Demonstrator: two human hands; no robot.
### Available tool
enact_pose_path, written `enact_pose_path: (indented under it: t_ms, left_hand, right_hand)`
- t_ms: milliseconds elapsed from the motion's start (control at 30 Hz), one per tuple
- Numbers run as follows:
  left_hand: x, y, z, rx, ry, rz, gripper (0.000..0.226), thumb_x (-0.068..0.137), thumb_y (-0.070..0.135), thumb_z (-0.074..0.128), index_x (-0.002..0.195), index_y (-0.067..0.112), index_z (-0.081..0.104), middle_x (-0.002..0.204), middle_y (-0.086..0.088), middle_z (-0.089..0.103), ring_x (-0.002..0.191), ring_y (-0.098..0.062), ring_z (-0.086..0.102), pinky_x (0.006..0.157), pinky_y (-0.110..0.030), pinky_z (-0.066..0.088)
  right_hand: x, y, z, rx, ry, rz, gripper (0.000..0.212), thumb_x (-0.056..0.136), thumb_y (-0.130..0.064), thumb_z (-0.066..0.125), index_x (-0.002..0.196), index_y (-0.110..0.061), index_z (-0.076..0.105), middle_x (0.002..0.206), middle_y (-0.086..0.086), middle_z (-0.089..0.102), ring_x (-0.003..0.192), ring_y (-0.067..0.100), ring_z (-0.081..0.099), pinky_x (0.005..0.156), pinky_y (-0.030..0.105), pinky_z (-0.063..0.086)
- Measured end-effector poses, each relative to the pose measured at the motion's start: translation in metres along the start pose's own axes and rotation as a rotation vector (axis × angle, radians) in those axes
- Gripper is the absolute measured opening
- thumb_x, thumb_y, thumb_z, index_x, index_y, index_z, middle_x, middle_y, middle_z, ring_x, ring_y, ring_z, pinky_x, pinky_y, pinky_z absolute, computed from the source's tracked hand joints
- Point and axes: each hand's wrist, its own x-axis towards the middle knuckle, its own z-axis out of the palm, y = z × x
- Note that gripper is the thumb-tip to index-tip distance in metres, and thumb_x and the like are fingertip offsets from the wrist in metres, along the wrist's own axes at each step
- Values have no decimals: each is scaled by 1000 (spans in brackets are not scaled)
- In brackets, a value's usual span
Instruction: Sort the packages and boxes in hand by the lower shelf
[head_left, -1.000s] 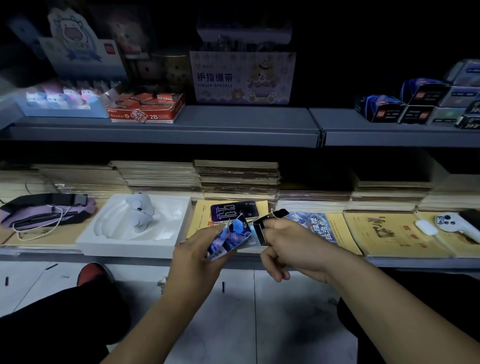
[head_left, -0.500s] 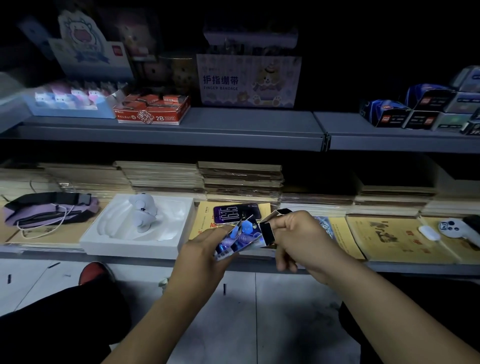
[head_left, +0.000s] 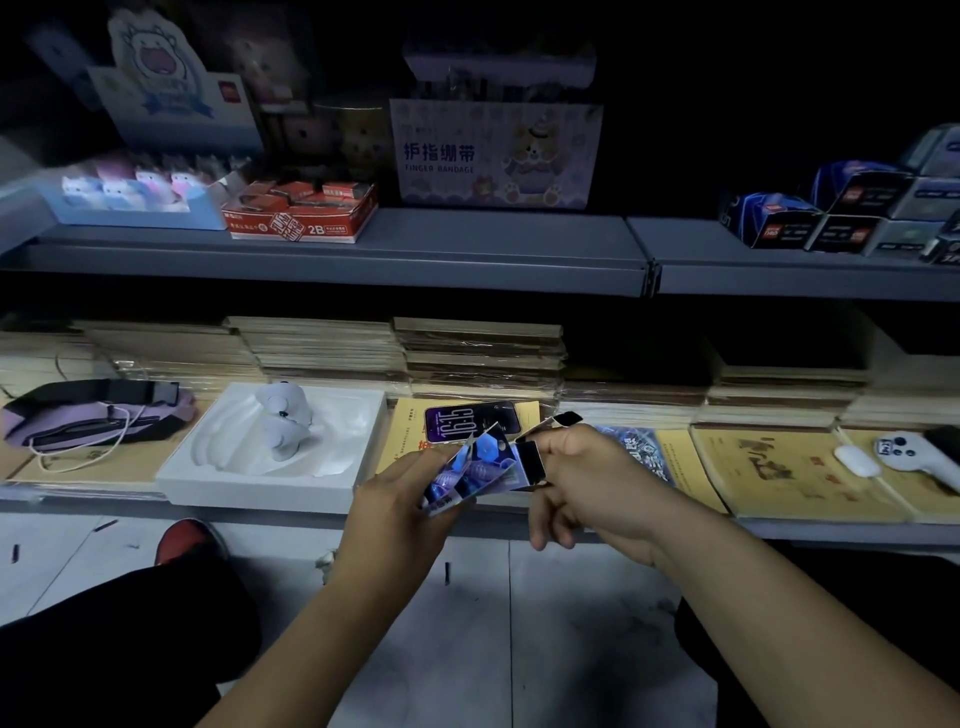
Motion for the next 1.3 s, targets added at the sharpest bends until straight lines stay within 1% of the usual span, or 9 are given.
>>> enact_pose_path:
  t_ms: [67, 167, 333, 500, 733, 900, 1000, 1100, 1300]
  left_hand:
    - [2, 0, -1, 13, -23, -20, 42, 81, 21, 85, 120, 29, 70, 107, 12, 73, 90, -8, 66, 72, -16, 55]
    - [6, 1, -2, 3, -54, -45, 43, 81, 24, 85, 119, 33, 67, 104, 16, 72, 88, -6, 64, 71, -18, 53]
    - [10, 1, -4, 51, -64, -134, 41, 83, 26, 83, 121, 28, 67, 106, 10, 72, 81, -7, 57, 62, -2, 39]
    - [8, -3, -1, 60, -68, -144, 45, 83, 26, 82, 125, 30, 65, 109, 9, 72, 86, -8, 63, 68, -14, 50]
    - [6, 1, 3, 113, -86, -130, 45, 87, 35, 77, 129, 36, 60, 110, 12, 70, 87, -9, 63, 72, -32, 58]
    - [4, -3, 0, 25, -57, -194, 43, 84, 31, 82, 124, 34, 65, 107, 16, 69, 86, -6, 63, 68, -11, 49]
    - [3, -1, -3, -52, -43, -202, 48, 82, 29, 84, 126, 35, 66, 103, 26, 64, 90, 8, 63, 71, -4, 50]
    - [5, 3, -4, -98, -44, -203, 50, 80, 24, 86, 125, 35, 67, 98, 35, 62, 92, 14, 62, 72, -2, 48]
    - [7, 5, -1, -164, -20, -252, 49, 78, 23, 88, 115, 43, 63, 93, 38, 58, 89, 18, 60, 66, 0, 44]
  right_hand:
    - [-1, -2, 0, -25, -13, -5, 40, 109, -4, 25, 145, -2, 44, 60, 24, 64, 36, 16, 52, 41, 22, 40]
    - [-1, -4, 5, -94, 84, -57, 33, 106, -2, 32, 129, 7, 53, 71, 39, 64, 31, 13, 52, 36, 17, 34]
    - [5, 4, 5, -250, 493, -371, 19, 99, -10, 56, 100, -20, 71, 73, 0, 71, 38, 20, 64, 35, 28, 45]
    - [13, 7, 7, -446, 537, -663, 11, 93, -20, 69, 102, -23, 76, 70, -5, 58, 57, 12, 53, 56, 22, 40]
    - [22, 15, 12, -451, 538, -605, 11, 86, -19, 78, 75, -22, 76, 73, -3, 46, 66, 9, 45, 59, 23, 35]
    - [17, 3, 5, -75, 635, -585, 21, 94, -9, 65, 74, -16, 60, 61, 4, 52, 52, 15, 45, 50, 30, 35]
    - [9, -2, 0, 126, 514, -528, 15, 100, -12, 61, 86, -8, 60, 49, 2, 53, 39, 22, 47, 41, 30, 41]
    - [4, -2, 12, -1, 412, -488, 18, 100, -20, 64, 90, -5, 60, 52, 6, 62, 37, 20, 51, 41, 34, 47]
    - [4, -3, 14, -62, 505, -501, 24, 95, -21, 70, 77, -8, 62, 46, 6, 56, 36, 18, 52, 44, 36, 48]
